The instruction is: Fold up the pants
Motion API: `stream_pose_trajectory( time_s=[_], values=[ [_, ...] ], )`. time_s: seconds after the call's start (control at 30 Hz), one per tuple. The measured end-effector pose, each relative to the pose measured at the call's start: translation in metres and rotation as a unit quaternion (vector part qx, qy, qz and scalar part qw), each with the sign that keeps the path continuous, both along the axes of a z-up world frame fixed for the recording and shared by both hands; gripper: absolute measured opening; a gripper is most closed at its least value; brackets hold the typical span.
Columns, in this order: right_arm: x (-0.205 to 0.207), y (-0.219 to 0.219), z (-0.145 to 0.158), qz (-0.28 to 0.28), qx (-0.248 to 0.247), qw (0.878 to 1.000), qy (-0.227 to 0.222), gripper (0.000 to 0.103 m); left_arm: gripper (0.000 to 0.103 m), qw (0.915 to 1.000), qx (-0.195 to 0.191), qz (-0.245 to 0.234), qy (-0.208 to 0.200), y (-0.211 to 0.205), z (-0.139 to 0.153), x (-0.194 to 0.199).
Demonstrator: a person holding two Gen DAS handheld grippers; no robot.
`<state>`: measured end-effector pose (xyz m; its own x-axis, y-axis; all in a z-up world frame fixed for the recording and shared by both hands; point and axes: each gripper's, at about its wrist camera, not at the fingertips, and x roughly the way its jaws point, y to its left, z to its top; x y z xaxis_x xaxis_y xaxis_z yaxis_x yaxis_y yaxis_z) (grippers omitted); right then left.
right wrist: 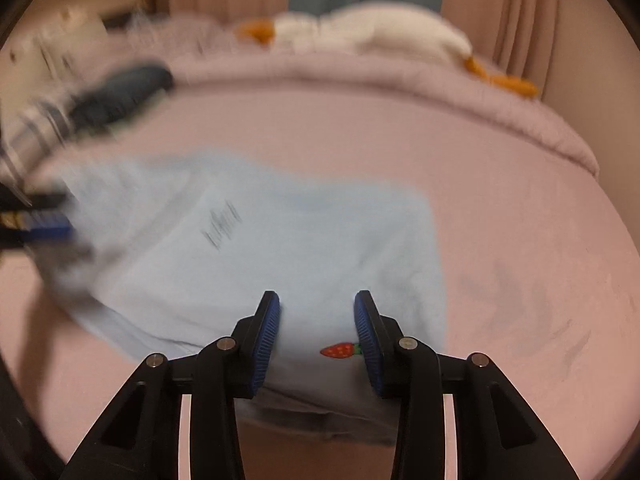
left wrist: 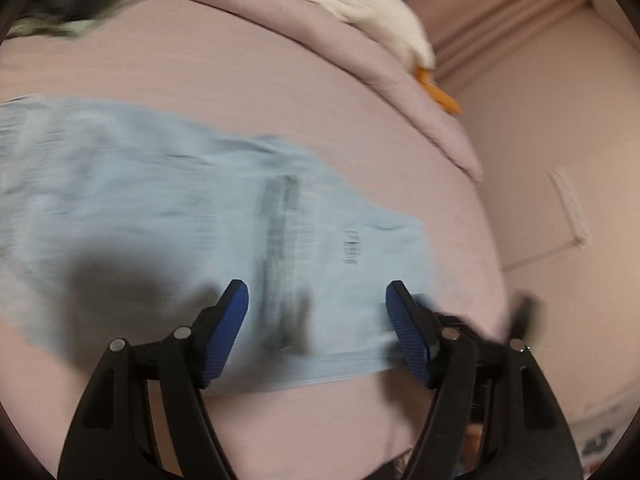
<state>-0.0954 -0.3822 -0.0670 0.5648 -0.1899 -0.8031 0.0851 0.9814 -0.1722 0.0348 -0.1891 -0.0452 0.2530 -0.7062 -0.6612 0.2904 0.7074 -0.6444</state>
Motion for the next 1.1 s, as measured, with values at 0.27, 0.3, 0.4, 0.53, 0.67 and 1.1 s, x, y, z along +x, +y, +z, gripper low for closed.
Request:
stream_pose_trajectory(
  time_s=[0.27,0.3,0.4,0.53,0.67,1.1],
  values=[
    [-0.006,-0.006,-0.017,-0.005,0.021,0.999,-0.025,0.04,0.01,0.9961,0.086,0.013,0.015,-0.023,-0.062,0.018],
    [-0.006,-0.007,-0.016,-0.003,0.021,1.0,-0.023,0.04,0.01,0.998,0.058,0.01,0.022,-0.013,-0.066,0.019],
    [-0.005,-0.01,-0.016,0.001,0.029,0.999,-0.022,0.04,0.008,0.9991,0.037,0.011,0.02,0.003,-0.066,0.013],
    [-0.003,-0.002,-0.002,-0.01,0.03,0.999,-0.017,0.04,0.005,0.9976,0.069,-0.004,-0.004,0.001,-0.058,0.003],
    [0.018,0.022,0.022,0.051,0.079,0.995,-0.045,0.04,0.017,0.9968,0.079,0.01,-0.007,0.007,-0.059,0.004],
    [0.149,0.093,-0.023,0.14,0.069,0.986,0.058,0.011,0.017,0.9975,0.068,0.005,-0.02,0.029,-0.06,-0.018]
  ],
)
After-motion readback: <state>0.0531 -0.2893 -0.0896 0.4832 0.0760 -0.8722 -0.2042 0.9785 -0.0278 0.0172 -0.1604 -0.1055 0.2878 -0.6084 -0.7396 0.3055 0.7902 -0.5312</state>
